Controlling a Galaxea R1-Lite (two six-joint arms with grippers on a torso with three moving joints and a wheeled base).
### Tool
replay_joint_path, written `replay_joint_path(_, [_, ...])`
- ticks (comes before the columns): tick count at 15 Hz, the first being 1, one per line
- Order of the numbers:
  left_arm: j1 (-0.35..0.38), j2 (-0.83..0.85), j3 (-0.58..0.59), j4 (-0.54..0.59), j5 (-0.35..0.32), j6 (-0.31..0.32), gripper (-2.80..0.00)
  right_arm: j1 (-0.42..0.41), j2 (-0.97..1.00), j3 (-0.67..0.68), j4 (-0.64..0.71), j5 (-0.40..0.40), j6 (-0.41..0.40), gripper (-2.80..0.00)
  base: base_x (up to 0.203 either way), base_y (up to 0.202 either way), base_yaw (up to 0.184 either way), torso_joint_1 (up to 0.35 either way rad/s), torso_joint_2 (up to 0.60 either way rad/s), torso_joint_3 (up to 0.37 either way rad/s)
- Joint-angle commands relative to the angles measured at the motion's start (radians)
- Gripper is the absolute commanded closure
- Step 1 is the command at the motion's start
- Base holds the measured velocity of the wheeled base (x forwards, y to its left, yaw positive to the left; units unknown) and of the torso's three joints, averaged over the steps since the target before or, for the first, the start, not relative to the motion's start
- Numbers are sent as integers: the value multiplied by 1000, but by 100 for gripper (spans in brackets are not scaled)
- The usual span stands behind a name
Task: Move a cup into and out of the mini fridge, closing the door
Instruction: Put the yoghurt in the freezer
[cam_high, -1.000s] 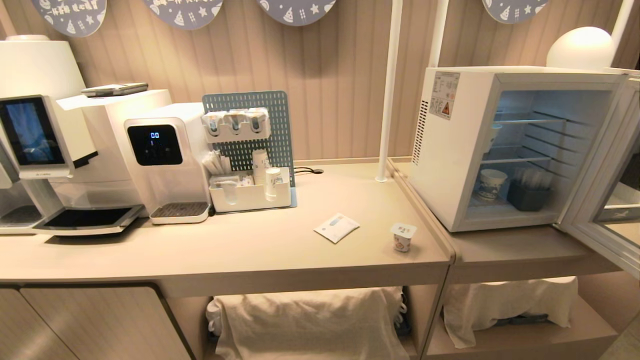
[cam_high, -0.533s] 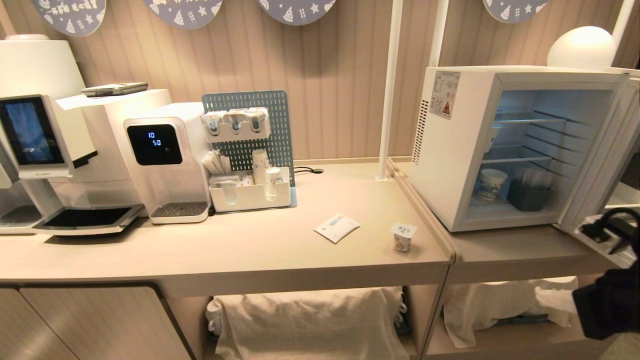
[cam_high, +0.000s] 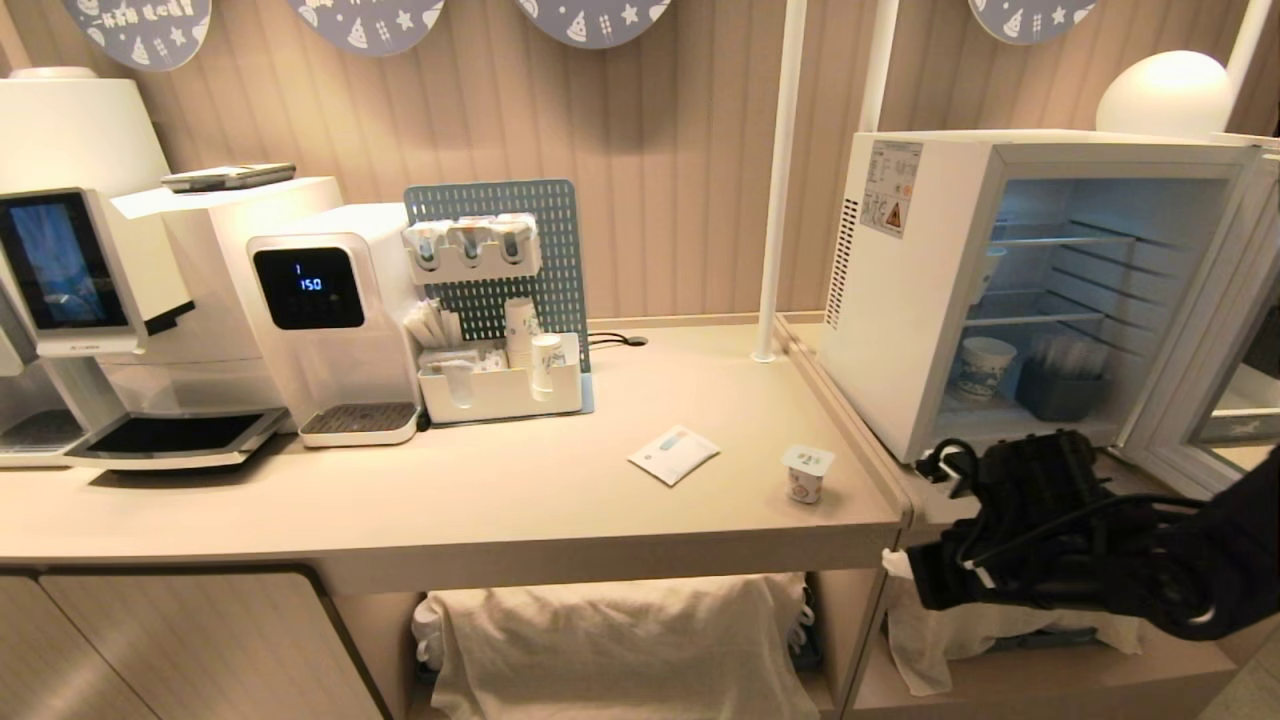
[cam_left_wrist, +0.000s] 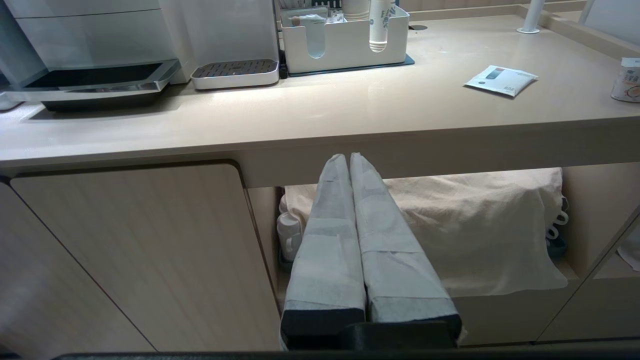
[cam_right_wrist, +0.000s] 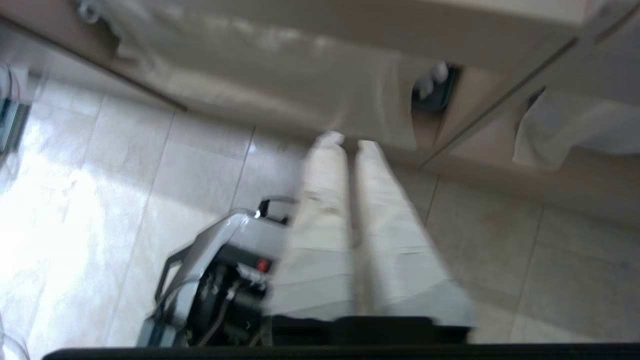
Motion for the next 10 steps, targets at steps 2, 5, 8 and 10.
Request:
replay_joint_path(2, [0, 2, 2, 1, 3, -1, 0, 50, 250, -73, -264, -112, 61, -280, 0, 0, 0, 0, 0, 0])
replay_joint_path(5, [0, 2, 2, 1, 3, -1, 0, 71, 289, -169, -325, -222, 115, -280, 0, 0, 0, 0, 0, 0])
replay_joint_path(8, [-1, 2, 2, 0, 3, -3, 0, 74, 324, -244, -328, -359, 147, -280, 0, 0, 0, 0, 0, 0])
replay_joint_path(10, [0, 2, 2, -2, 3, -8, 0, 83, 347, -253, -331, -396, 147, -280, 0, 0, 0, 0, 0, 0])
